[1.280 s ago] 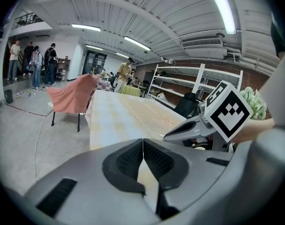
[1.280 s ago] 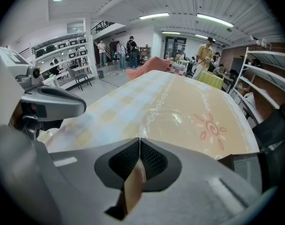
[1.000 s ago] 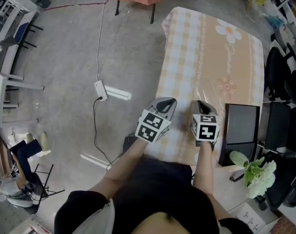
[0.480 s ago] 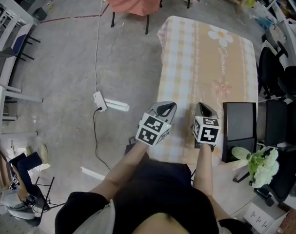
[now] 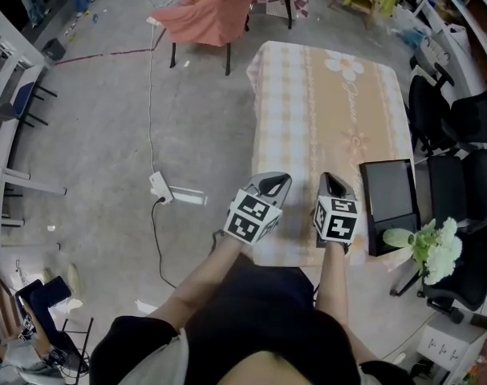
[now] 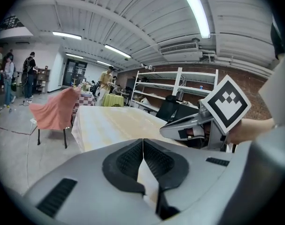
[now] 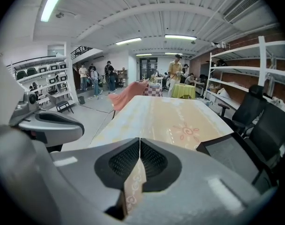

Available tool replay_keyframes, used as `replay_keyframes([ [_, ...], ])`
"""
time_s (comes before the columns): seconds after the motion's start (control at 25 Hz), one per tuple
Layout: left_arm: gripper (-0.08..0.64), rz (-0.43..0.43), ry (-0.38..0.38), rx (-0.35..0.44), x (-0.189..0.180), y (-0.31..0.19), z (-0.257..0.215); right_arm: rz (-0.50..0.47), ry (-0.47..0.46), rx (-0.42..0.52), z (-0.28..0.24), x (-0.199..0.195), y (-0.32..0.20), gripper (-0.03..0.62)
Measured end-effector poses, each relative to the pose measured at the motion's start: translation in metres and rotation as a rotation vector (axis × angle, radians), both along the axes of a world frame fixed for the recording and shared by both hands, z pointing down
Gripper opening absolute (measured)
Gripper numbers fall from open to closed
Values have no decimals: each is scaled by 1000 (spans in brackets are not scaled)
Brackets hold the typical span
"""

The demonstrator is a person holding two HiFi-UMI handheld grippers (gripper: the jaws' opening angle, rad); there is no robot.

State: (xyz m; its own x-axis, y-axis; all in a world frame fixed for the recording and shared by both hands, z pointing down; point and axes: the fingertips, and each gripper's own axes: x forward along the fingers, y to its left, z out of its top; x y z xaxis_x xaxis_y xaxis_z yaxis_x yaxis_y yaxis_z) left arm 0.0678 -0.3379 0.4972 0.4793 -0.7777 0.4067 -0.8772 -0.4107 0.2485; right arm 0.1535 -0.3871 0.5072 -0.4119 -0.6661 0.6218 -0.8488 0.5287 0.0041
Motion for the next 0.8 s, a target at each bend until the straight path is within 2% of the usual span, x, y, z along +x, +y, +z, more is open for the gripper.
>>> replay_keyframes([
  [0.28,11,84,-6,28,8,19,-11,78,-72,60,-29,8,28,11],
  [0.8,11,236,3,134,30,36,-48,270,-210,276,-92,42,79,11],
])
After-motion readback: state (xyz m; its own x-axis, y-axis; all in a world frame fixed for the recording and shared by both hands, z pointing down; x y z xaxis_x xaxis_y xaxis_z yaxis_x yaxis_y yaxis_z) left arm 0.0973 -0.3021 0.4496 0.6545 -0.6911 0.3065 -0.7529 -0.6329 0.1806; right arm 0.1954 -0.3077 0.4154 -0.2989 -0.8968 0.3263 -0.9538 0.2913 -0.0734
